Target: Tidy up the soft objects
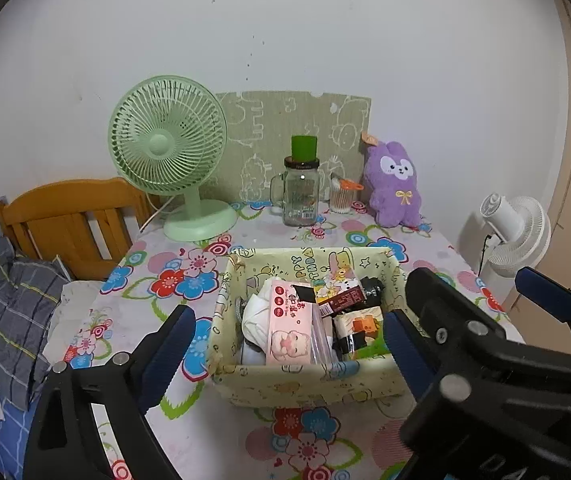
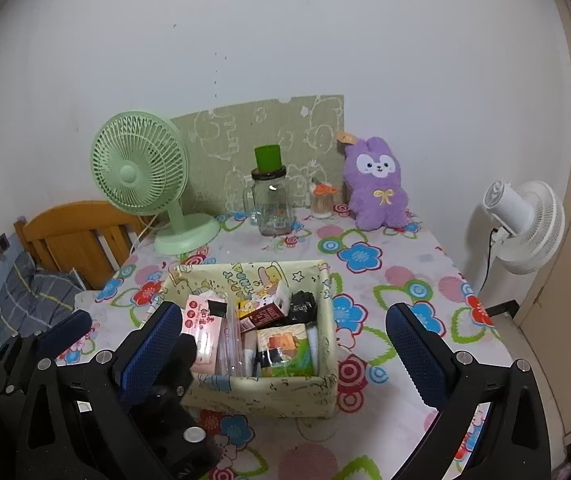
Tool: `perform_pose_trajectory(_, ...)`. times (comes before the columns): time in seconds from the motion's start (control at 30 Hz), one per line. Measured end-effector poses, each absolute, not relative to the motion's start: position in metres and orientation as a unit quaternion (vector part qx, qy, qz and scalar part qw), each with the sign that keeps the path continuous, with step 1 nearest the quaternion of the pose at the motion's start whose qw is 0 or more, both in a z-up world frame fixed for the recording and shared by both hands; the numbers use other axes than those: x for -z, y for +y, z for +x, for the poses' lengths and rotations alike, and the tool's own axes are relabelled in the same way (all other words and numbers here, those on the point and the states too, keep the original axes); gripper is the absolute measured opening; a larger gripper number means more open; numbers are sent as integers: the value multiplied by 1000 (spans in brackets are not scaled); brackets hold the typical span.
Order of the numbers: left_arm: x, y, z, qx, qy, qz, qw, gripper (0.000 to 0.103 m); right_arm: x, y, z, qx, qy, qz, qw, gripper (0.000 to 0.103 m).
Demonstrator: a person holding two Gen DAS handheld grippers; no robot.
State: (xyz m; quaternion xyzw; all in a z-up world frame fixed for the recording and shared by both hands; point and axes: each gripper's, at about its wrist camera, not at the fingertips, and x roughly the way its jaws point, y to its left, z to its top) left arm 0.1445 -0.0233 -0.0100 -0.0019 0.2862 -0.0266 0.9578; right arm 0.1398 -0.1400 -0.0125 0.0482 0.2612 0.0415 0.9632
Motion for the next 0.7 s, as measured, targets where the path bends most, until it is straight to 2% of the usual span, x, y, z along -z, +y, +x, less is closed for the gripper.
perform_pose_trajectory(0.7, -21, 0, 76, 2, 228, -8, 974, 103, -16, -173, 67, -5, 210, 54, 976, 103)
